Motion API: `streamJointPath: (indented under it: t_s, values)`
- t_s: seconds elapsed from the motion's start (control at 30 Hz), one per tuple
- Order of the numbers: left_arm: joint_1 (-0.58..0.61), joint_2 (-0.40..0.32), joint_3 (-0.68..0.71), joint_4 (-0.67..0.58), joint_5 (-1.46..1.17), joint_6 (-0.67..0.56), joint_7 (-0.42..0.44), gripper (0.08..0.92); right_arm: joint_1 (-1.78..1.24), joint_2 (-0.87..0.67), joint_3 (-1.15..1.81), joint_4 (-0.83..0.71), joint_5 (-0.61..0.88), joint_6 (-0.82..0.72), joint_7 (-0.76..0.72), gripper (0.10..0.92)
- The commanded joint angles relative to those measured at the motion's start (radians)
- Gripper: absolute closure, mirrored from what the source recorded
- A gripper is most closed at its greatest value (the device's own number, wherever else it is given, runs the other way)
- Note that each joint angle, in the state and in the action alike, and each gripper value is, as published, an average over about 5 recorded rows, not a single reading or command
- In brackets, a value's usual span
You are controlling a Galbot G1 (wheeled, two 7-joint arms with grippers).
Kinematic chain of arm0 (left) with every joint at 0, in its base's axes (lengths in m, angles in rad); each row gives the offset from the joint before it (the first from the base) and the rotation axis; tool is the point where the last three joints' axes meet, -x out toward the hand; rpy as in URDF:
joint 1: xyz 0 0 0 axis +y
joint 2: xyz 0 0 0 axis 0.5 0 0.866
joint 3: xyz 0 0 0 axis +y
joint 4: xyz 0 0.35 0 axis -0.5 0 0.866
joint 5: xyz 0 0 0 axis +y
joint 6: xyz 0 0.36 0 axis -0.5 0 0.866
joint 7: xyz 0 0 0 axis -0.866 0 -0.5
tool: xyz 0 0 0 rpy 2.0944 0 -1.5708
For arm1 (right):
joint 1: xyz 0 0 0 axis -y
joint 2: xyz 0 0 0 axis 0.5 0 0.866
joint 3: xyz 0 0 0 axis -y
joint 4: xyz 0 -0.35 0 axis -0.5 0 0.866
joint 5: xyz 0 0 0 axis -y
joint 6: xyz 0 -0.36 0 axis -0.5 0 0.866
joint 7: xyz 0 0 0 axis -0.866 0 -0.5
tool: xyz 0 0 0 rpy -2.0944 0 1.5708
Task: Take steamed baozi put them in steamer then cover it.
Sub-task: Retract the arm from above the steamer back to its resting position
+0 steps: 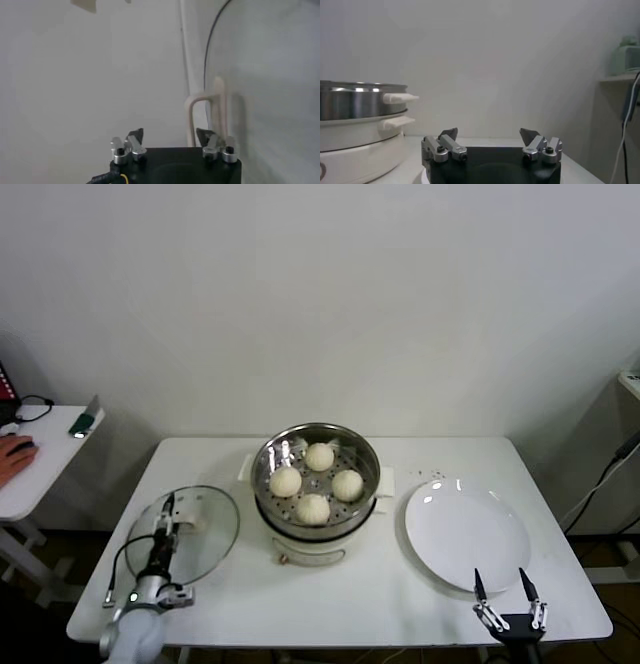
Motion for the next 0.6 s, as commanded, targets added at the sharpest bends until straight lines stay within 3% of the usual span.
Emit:
streamJointPath:
  t_s: [0.03, 0.6]
  values:
    - [0.002, 0.002, -0.001, 0.016, 0.007, 0.007, 0.0, 0.372, 0.0, 0.002, -0.003, 0.002, -0.005, -0.002, -0.003, 0.203]
    - [0.037, -0.001, -0.003, -0.052, -0.026, 0.021, 0.009, 0.839, 0.0, 0.004, -0.004, 0.012, -0.019, -0.002, -0.01, 0.203]
